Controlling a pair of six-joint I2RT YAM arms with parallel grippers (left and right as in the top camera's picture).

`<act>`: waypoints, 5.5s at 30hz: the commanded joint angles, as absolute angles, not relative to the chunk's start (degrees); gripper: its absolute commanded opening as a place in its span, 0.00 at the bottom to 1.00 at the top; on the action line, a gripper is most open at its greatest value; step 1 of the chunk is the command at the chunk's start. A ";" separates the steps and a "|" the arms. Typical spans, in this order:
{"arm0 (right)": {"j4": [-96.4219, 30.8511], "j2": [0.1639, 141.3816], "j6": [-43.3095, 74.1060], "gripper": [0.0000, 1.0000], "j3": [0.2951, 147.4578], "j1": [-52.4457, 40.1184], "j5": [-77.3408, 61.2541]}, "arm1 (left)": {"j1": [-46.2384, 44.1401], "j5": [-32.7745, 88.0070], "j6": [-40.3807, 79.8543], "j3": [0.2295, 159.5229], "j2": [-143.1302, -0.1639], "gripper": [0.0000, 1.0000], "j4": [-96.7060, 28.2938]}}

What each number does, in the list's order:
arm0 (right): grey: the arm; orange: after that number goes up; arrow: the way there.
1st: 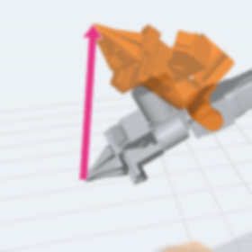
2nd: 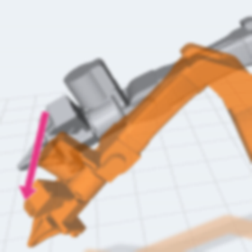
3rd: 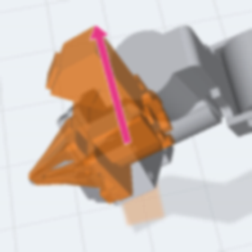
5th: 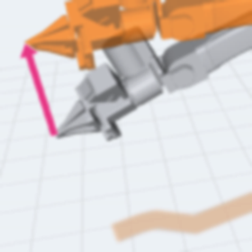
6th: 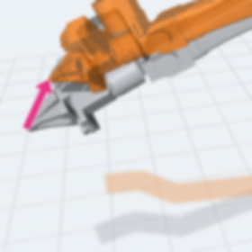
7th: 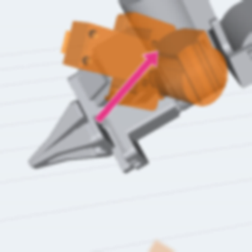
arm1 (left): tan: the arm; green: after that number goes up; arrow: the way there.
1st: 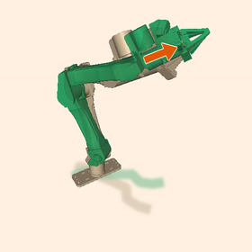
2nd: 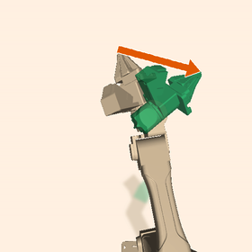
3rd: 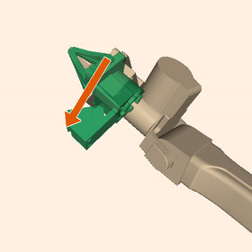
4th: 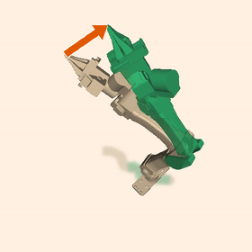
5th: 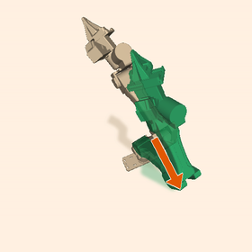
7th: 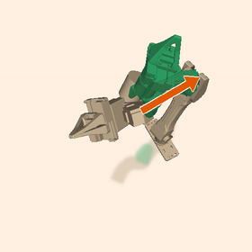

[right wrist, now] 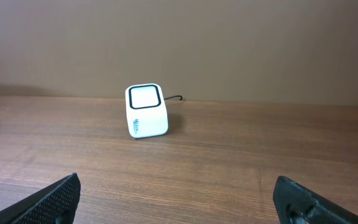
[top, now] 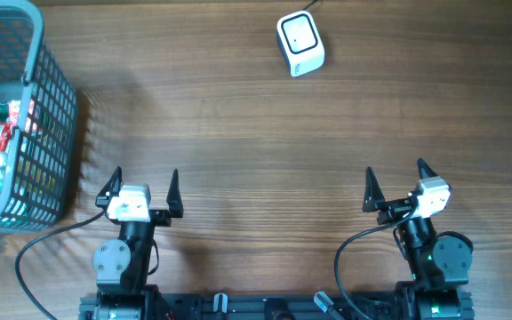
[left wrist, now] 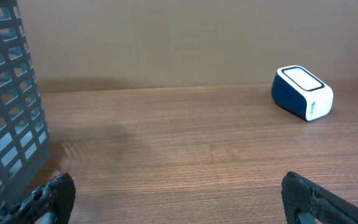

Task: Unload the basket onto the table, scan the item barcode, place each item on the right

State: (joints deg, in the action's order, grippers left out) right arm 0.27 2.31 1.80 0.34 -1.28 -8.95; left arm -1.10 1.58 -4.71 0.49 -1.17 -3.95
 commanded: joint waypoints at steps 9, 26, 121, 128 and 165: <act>0.60 2.55 1.63 1.00 0.30 -0.99 -8.84 | -0.84 2.70 -5.56 0.34 -1.26 1.00 -4.34; 0.60 2.55 1.63 1.00 0.30 -0.99 -8.84 | -0.84 2.70 -5.56 0.34 -1.26 1.00 -4.34; 0.60 2.55 1.63 1.00 0.30 -0.99 -8.84 | 43.05 7.66 -25.78 83.09 -98.85 0.91 -55.70; 0.60 2.55 1.63 1.00 0.30 -0.99 -8.84 | 43.16 7.46 -31.40 82.02 -103.53 0.86 -55.11; 0.60 2.55 1.61 1.00 0.30 -0.99 -8.84 | 42.63 16.08 -10.70 85.52 -64.47 0.30 -31.97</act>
